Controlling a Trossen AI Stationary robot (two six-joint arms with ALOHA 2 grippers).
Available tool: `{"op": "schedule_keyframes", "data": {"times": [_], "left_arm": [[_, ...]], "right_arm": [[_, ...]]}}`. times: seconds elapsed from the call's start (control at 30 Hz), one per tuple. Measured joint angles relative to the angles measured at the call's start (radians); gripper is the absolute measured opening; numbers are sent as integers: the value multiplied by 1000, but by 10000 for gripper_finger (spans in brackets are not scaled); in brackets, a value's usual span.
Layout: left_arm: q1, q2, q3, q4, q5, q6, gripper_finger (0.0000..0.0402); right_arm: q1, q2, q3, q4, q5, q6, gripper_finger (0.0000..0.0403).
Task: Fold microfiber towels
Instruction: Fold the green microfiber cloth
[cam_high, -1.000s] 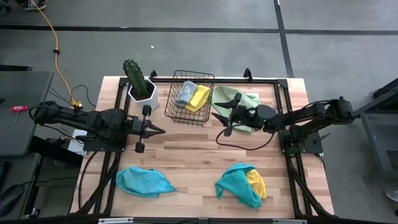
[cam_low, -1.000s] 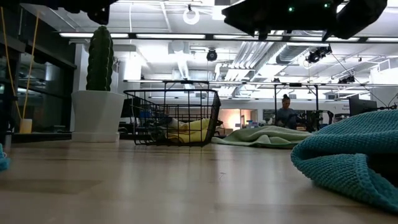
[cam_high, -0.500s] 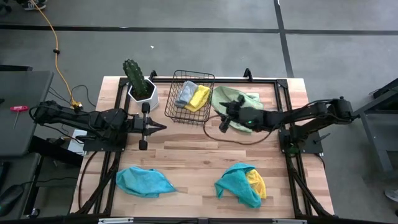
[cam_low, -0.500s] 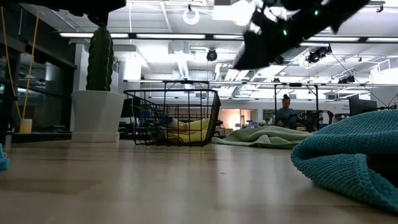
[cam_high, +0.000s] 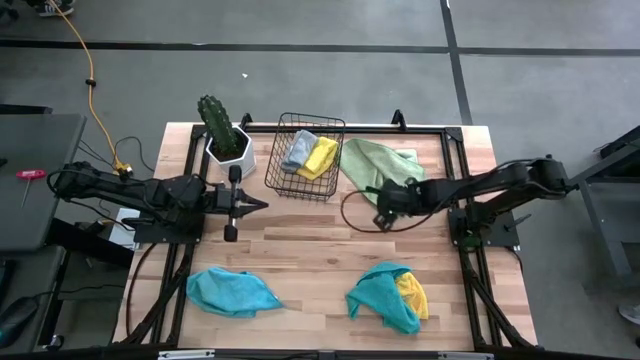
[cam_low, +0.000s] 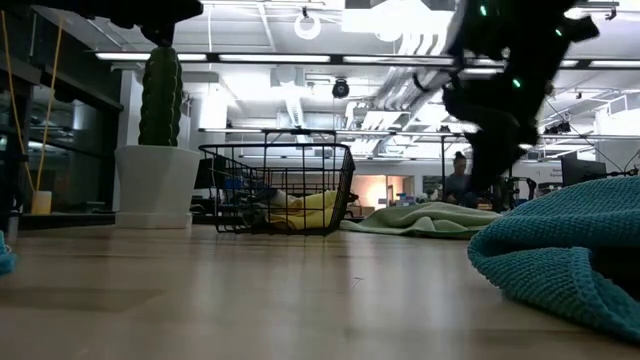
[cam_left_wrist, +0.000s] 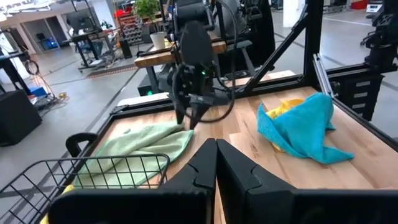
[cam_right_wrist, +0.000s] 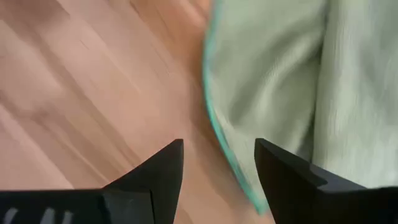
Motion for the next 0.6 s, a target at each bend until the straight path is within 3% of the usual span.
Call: {"op": "schedule_keyframes", "data": {"times": [0.13,0.27,0.6], "left_arm": [[0,0,0,1,0,-5,0],[0,0,0,0,0,-5,0],[0,0,0,0,0,-5,0]], "right_arm": [[7,0,-84,-26,-61,70,188],[-4,1,-134,-20,-50,112,188],[-38,1,-148,13,-46,101,188]]}}
